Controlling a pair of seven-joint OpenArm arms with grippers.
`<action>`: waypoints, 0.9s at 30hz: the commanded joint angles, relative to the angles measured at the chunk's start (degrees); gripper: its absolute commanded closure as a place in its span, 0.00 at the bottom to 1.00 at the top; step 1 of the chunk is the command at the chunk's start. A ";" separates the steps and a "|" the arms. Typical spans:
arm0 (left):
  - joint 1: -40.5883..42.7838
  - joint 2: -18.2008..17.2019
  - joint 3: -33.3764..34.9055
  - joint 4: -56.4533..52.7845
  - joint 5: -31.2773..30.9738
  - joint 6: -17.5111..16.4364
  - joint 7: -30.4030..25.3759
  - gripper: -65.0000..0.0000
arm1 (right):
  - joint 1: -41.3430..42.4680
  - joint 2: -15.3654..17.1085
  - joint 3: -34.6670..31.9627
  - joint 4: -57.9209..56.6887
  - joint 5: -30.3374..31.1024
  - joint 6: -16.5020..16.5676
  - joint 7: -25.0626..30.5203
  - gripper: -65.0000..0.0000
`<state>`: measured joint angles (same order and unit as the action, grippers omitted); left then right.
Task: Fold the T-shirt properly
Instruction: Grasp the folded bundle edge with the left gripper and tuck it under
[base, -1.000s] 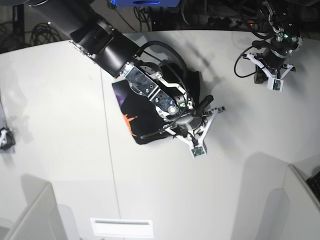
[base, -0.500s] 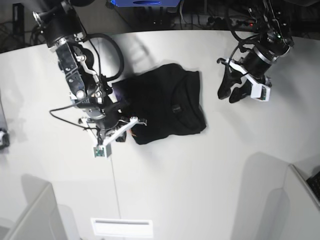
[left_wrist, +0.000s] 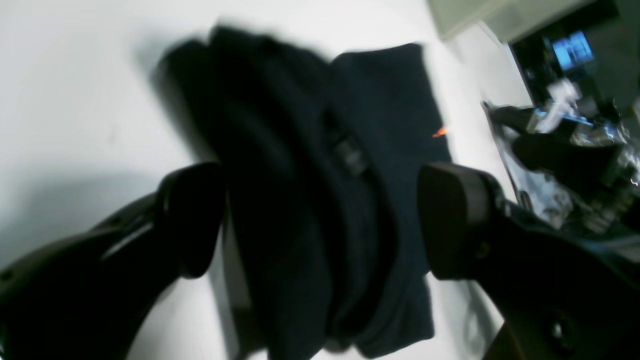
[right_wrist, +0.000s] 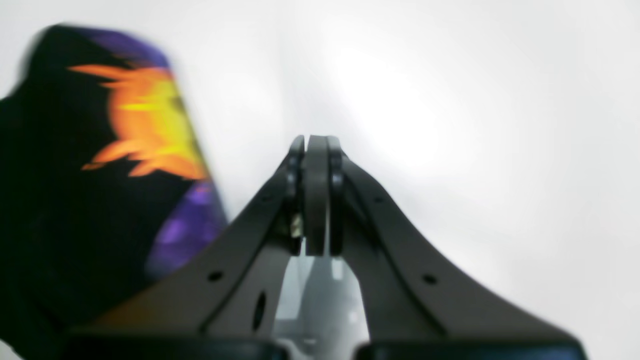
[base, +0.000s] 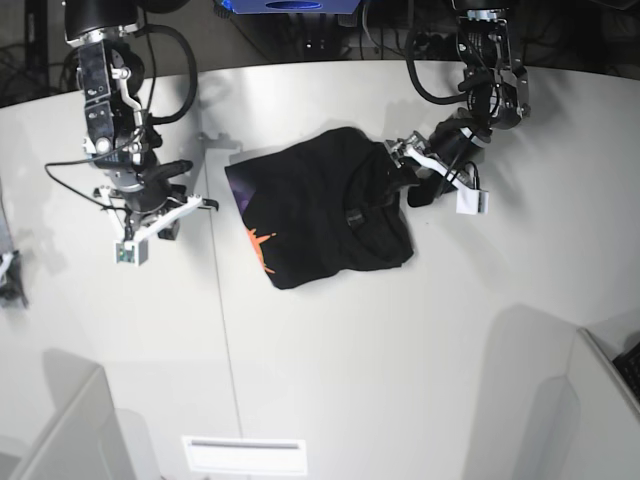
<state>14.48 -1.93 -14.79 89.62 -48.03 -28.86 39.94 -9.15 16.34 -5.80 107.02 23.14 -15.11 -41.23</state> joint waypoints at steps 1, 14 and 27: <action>-0.99 -0.31 0.15 0.18 -1.42 -0.10 -1.22 0.11 | 0.22 0.41 0.75 1.15 0.38 1.27 1.28 1.00; -4.33 -0.48 5.60 -3.51 -1.24 10.53 -1.31 0.11 | -1.09 0.32 3.03 1.15 0.29 3.11 1.54 1.00; -7.93 -0.57 7.71 -11.43 -1.24 12.91 -1.04 0.17 | -1.27 0.50 3.12 2.74 0.29 3.11 1.54 1.00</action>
<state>6.15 -2.26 -7.07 78.61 -51.09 -17.87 36.99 -11.05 16.21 -3.05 108.42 23.55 -12.36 -41.08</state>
